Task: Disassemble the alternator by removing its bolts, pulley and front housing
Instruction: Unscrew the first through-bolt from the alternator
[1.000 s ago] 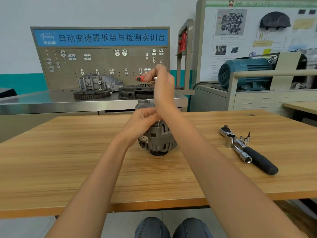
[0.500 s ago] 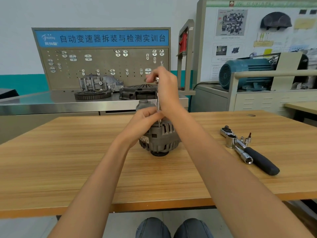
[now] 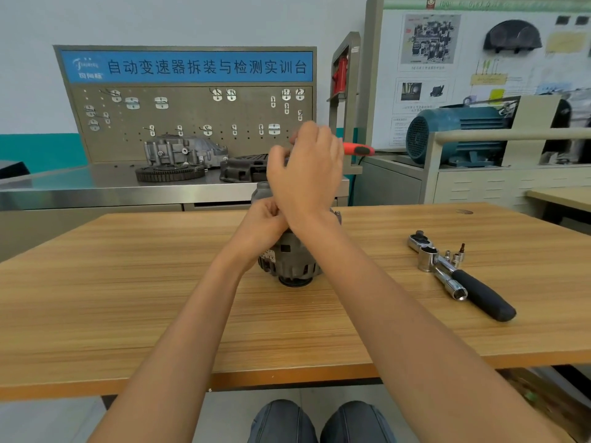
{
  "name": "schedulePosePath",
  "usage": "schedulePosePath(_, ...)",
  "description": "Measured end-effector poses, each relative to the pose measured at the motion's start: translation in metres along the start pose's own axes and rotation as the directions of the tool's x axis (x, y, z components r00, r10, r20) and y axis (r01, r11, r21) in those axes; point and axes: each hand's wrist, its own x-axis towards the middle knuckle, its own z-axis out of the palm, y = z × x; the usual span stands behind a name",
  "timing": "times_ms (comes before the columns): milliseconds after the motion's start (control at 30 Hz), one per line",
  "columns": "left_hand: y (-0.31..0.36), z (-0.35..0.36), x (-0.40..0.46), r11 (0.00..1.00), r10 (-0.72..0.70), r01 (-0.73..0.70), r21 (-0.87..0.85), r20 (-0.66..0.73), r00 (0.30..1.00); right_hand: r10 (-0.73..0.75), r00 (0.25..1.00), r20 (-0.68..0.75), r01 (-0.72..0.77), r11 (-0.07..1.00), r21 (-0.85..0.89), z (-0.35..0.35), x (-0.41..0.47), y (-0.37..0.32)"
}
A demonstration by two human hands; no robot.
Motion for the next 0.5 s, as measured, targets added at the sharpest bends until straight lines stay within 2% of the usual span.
schedulePosePath(100,0.002,0.002,0.0,1.0,0.008,-0.008,-0.011,0.019,1.0,0.032,0.997,0.07,-0.047,0.974,0.22,-0.001,0.005,0.003)
schedulePosePath(167,0.005,0.002,-0.001,0.998,0.03,-0.027,-0.051,0.055,0.998,0.086,0.988,0.129,-0.132,0.903,0.409,-0.002,0.008,0.006)
schedulePosePath(233,0.008,0.002,-0.002,0.996,0.024,-0.017,-0.082,0.078,0.997,0.144,0.971,0.193,-0.226,0.822,0.522,-0.004,0.012,0.008)
schedulePosePath(367,0.009,0.0,-0.002,0.997,-0.003,0.011,-0.08,0.099,0.995,0.182,0.934,0.307,-0.346,0.669,0.658,-0.008,0.019,0.01)
schedulePosePath(500,0.01,0.0,-0.004,0.996,0.009,0.0,-0.093,0.101,0.995,0.126,0.928,0.351,-0.353,0.607,0.712,-0.007,0.019,0.002)
